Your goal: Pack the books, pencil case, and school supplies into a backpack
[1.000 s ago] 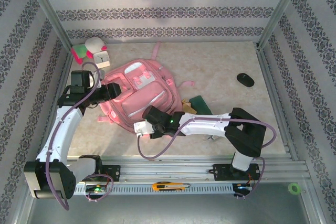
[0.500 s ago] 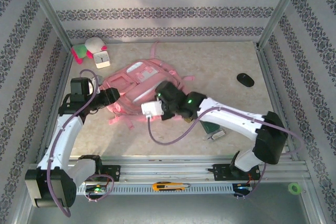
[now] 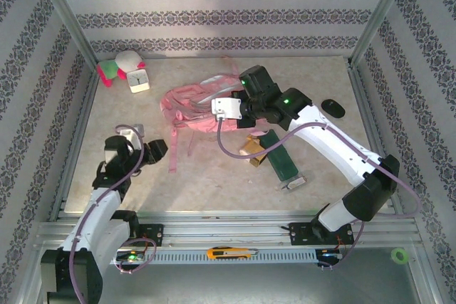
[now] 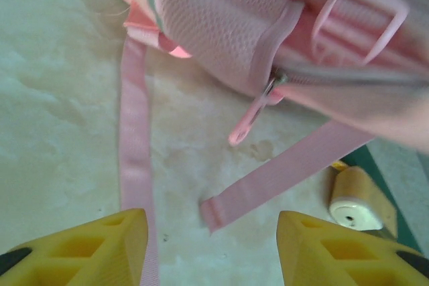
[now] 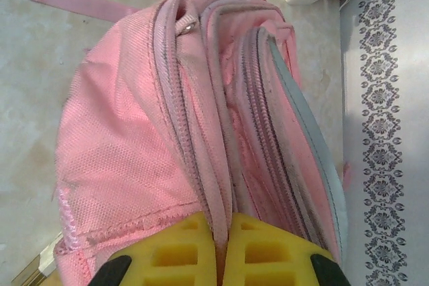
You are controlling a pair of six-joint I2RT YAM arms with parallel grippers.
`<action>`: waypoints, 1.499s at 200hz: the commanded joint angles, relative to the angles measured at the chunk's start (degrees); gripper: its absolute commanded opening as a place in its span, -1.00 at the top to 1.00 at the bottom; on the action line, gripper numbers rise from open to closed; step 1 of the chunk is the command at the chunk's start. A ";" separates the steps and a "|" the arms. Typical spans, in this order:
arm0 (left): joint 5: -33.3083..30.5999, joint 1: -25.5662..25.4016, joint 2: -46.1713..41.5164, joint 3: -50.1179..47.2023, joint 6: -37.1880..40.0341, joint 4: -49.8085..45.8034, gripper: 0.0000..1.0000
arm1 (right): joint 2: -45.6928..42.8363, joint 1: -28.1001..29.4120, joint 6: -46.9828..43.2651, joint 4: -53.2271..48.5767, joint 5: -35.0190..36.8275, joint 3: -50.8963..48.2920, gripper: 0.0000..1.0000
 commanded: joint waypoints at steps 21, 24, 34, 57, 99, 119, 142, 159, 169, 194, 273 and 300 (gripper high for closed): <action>-2.69 -5.62 5.59 -2.72 10.29 21.98 -0.07 | -0.40 -0.72 -1.81 0.56 -3.97 4.84 1.00; -2.47 -5.73 6.44 -2.84 10.49 23.26 -0.07 | -0.40 -0.70 -1.84 0.54 -4.03 4.93 1.00; -2.26 -6.66 9.86 -3.18 11.00 27.29 -0.09 | -0.55 -0.67 -2.18 0.07 -4.39 5.16 1.00; -1.52 -8.06 18.09 -1.40 13.04 33.21 -0.13 | -0.91 -0.70 -2.72 -1.01 -4.64 5.56 1.00; -0.61 -8.25 28.94 0.48 14.71 43.78 -0.04 | -2.23 -0.66 -3.52 -1.30 -4.71 4.86 1.00; 1.54 -8.37 31.63 1.20 16.31 47.91 0.01 | -2.37 -0.72 -3.96 -1.63 -4.85 5.03 1.00; 4.08 -8.38 33.23 3.43 17.50 46.42 0.18 | -2.19 -0.80 -4.29 -1.58 -4.35 5.28 1.00; 4.63 -8.41 33.33 3.82 17.56 45.55 0.43 | -1.94 -0.81 -4.23 -1.62 -3.93 5.56 1.00; 4.39 -8.42 32.76 3.57 17.31 45.07 0.66 | -1.86 -0.75 -4.04 -1.52 -3.59 5.51 1.00; 6.99 -9.19 28.40 4.56 17.24 38.03 1.00 | -0.70 -0.67 -1.54 0.56 1.23 5.33 1.00; 20.10 -12.38 12.55 7.80 10.64 21.11 1.00 | 2.52 2.83 7.31 9.68 3.03 -1.15 1.00; 11.85 -12.26 8.24 11.60 14.57 4.11 1.00 | 2.44 5.21 8.42 12.60 2.68 -4.35 1.00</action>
